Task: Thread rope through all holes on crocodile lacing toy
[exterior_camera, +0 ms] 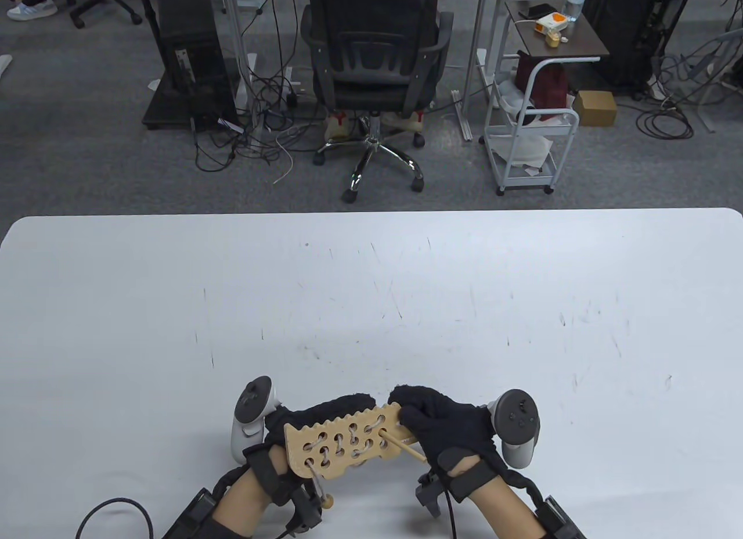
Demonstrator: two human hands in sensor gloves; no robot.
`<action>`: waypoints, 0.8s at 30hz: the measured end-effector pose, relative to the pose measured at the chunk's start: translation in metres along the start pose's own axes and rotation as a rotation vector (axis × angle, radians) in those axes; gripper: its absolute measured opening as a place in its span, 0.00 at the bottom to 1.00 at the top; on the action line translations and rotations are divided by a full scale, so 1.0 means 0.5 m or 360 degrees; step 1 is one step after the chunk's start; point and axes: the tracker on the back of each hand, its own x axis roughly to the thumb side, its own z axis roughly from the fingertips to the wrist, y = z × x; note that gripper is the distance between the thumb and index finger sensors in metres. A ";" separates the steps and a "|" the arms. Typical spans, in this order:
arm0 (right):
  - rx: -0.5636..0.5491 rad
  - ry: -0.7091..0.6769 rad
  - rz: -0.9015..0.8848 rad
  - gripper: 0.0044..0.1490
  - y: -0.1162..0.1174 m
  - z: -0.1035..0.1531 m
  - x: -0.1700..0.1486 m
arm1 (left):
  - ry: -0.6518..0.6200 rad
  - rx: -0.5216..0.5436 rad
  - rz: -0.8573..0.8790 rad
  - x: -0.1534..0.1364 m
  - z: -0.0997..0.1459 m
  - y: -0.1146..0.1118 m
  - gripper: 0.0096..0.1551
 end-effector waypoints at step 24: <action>-0.0198 0.0173 0.0016 0.28 -0.032 0.003 -0.019 | -0.0092 0.0542 0.0025 0.018 0.047 0.105 0.33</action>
